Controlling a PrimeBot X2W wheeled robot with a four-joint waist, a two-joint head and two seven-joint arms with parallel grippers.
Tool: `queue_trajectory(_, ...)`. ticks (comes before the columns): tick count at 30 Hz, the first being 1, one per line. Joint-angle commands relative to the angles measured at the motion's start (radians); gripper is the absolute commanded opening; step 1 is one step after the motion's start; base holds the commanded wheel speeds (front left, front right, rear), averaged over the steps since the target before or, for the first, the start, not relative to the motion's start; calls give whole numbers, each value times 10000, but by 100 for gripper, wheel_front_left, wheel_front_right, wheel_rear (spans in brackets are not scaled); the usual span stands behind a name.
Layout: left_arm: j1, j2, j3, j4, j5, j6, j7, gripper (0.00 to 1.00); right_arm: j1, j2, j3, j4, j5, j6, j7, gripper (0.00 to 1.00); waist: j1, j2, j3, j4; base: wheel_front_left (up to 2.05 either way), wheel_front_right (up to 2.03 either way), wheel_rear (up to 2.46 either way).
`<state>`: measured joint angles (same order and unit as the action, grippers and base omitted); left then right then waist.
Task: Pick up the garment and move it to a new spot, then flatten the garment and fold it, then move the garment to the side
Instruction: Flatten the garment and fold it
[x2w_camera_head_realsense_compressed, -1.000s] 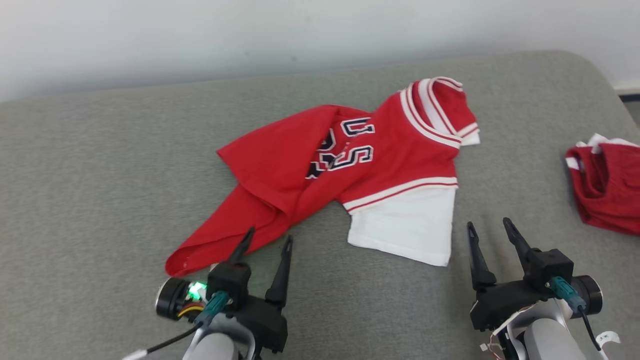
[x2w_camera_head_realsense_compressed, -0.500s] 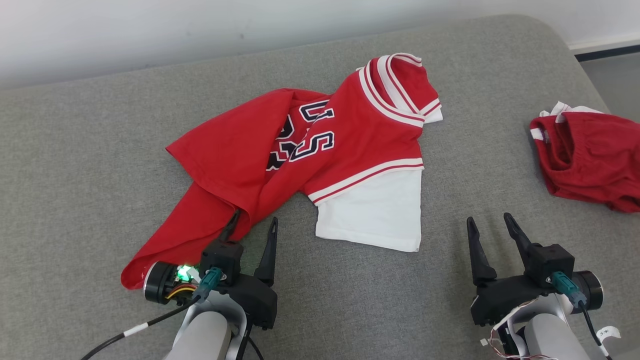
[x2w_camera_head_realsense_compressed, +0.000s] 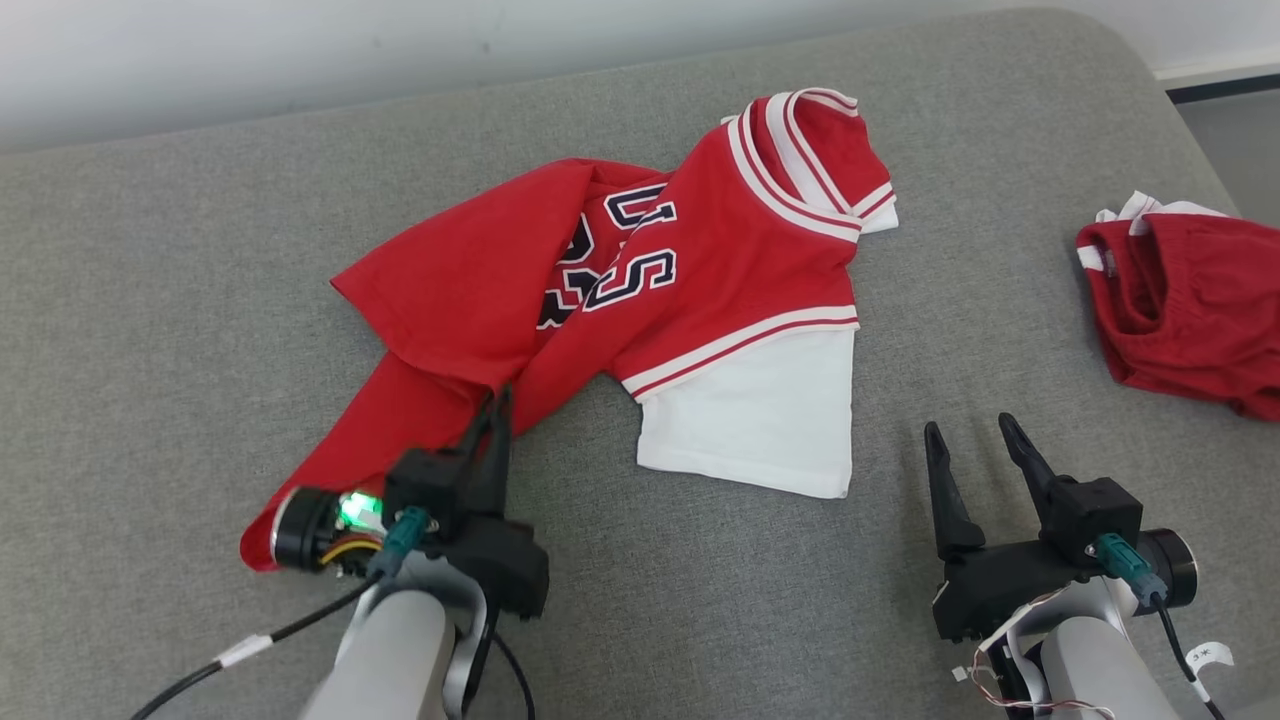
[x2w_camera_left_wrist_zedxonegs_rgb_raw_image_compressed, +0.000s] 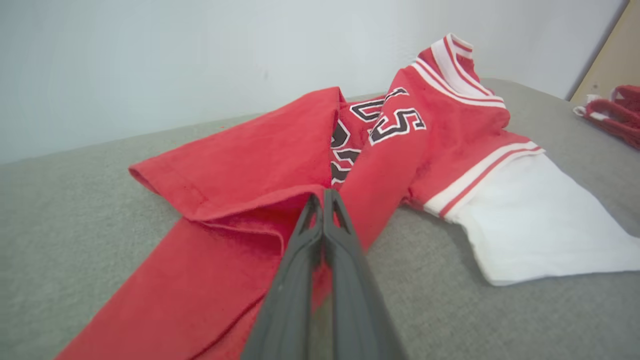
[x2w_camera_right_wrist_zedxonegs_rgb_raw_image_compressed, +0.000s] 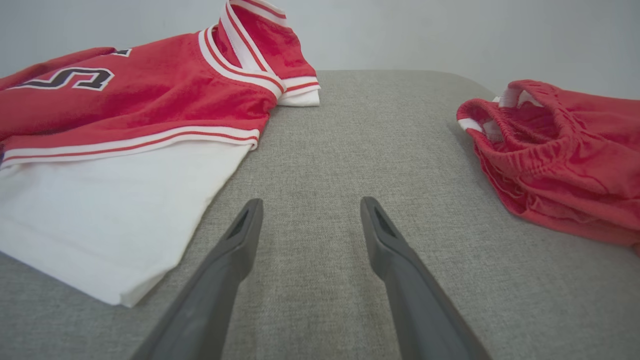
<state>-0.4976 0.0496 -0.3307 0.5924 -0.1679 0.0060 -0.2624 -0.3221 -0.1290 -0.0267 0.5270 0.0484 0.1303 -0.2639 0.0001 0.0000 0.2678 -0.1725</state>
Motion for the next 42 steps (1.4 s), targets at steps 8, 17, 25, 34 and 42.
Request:
queue_trajectory(8,-470,198,1053,-1228,366,39,-33,0,-18,40,-161,74,27,5,6,100,-1,0,173,126,0,0,0)
queue_trajectory(17,-2622,2224,1864,61,1204,-171,-33,0,-343,191,92,-63,155,5,6,100,-1,0,711,-34,0,0,0)
queue_trajectory(25,-3585,3179,2331,2198,1109,5,-35,100,-388,298,348,-120,342,5,6,100,-1,0,915,-199,0,0,0)
queue_trajectory(34,-2303,2569,3190,1292,508,895,-35,100,-309,302,433,-327,432,5,6,100,-1,0,526,227,0,0,0)
queue_trajectory(42,-50,1551,3618,-489,279,888,-33,100,110,390,473,-661,364,5,6,100,-1,0,-285,540,0,0,0)
